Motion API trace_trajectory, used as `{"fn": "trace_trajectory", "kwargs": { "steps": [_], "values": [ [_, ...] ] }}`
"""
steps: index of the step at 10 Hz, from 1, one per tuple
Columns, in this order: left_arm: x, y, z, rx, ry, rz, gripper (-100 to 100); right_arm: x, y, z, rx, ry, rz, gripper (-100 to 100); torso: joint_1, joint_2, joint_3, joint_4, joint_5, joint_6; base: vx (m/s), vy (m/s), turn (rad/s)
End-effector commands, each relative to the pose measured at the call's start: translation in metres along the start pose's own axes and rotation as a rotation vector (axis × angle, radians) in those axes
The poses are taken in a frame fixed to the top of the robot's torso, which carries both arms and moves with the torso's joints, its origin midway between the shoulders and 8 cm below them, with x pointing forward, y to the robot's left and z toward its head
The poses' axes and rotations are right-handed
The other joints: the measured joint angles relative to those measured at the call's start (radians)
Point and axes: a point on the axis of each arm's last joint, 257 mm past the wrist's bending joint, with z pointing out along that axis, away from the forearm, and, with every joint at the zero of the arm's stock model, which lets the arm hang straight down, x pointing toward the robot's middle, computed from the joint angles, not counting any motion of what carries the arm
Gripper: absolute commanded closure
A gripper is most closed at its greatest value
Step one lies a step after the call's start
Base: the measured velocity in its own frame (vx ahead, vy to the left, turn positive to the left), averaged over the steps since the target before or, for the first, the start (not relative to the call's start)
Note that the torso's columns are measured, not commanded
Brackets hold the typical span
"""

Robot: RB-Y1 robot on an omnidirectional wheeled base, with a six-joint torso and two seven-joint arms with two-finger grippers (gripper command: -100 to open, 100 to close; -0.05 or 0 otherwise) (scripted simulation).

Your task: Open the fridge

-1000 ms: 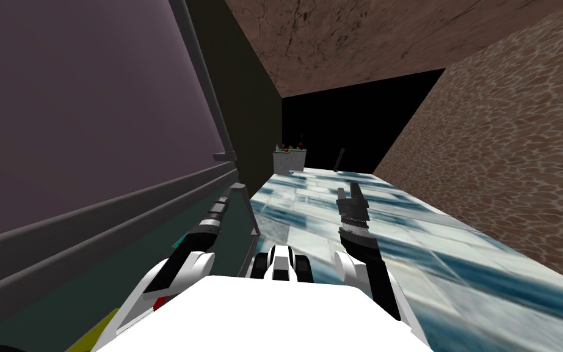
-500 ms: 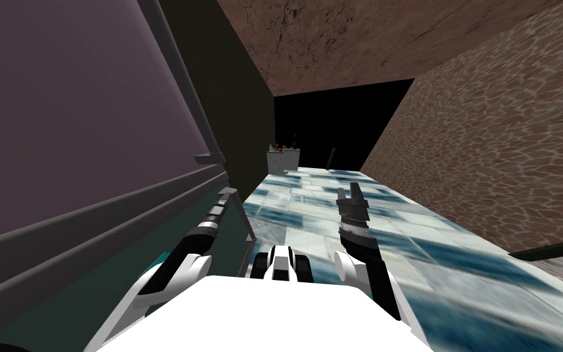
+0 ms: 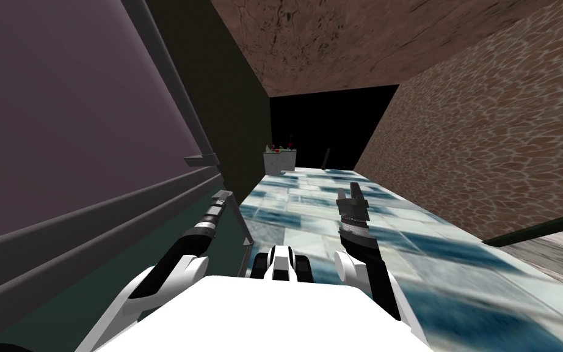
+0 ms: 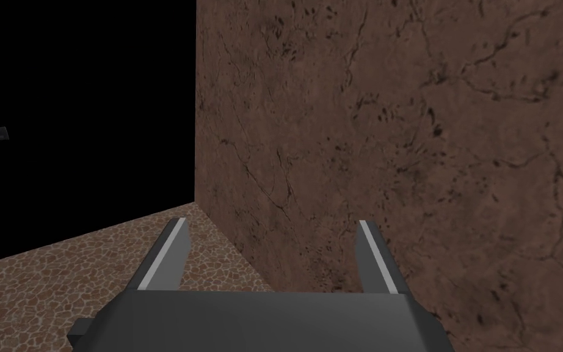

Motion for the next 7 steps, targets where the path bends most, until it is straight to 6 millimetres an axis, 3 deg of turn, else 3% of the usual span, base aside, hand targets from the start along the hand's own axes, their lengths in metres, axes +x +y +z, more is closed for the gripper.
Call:
{"fn": "trace_trajectory", "kwargs": {
  "steps": [1, 2, 3, 7],
  "values": [
    [-0.003, -0.003, -0.001, 0.002, -0.004, 0.002, -100, 0.0, 0.0, 0.0, 0.0, 0.0, 0.0, 0, 0.0, 0.001, 0.001, 0.002, -0.001, -0.001, 0.056, 0.01, 0.004],
    [-0.004, -0.004, -0.002, 0.003, -0.004, 0.001, 100, 0.0, 0.0, 0.0, 0.0, 0.0, 0.0, 0, 0.0, 0.006, 0.004, 0.003, -0.001, -0.001, 0.0, 0.0, 0.0],
    [0.007, -0.019, -0.003, 0.043, 0.031, 0.0, 100, 0.0, 0.0, 0.0, 0.0, 0.0, 0.0, 0, 0.002, 0.007, 0.005, 0.002, 0.001, -0.002, -0.15, -0.117, -0.193],
    [0.025, -0.032, -0.006, 0.08, 0.091, 0.001, 100, 0.0, 0.0, 0.0, 0.0, 0.0, 0.001, 0, -0.003, 0.012, 0.008, 0.004, -0.001, -0.005, -0.203, -0.247, -0.135]
  ]
}}
